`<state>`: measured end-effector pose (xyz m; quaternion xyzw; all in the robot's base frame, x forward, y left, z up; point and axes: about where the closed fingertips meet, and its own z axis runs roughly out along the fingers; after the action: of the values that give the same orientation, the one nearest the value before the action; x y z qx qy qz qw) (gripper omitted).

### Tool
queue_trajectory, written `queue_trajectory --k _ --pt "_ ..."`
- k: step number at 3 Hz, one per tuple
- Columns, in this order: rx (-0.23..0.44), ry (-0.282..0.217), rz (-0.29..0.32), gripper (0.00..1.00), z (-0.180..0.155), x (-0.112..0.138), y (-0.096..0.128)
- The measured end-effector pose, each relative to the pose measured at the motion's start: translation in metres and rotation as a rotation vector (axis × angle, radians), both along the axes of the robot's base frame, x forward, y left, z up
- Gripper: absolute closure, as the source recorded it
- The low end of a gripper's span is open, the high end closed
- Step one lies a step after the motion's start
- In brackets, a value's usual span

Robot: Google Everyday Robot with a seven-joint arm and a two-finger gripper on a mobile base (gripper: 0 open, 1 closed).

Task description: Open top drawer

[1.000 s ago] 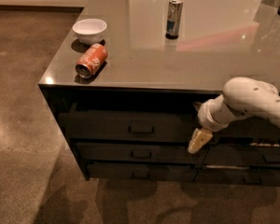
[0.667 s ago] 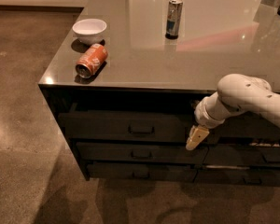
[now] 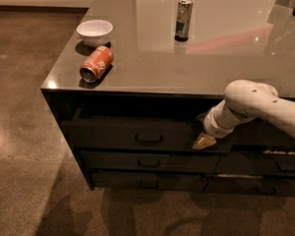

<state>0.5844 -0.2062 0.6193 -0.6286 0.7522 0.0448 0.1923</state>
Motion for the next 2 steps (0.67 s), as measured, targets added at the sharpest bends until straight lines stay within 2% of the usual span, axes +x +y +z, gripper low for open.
queue_trajectory --k 1,2 --pt "0.0 0.0 0.0 0.42 0.0053 0.0 0.0" --pt "0.0 0.0 0.0 0.24 0.0106 0.0 0.0"
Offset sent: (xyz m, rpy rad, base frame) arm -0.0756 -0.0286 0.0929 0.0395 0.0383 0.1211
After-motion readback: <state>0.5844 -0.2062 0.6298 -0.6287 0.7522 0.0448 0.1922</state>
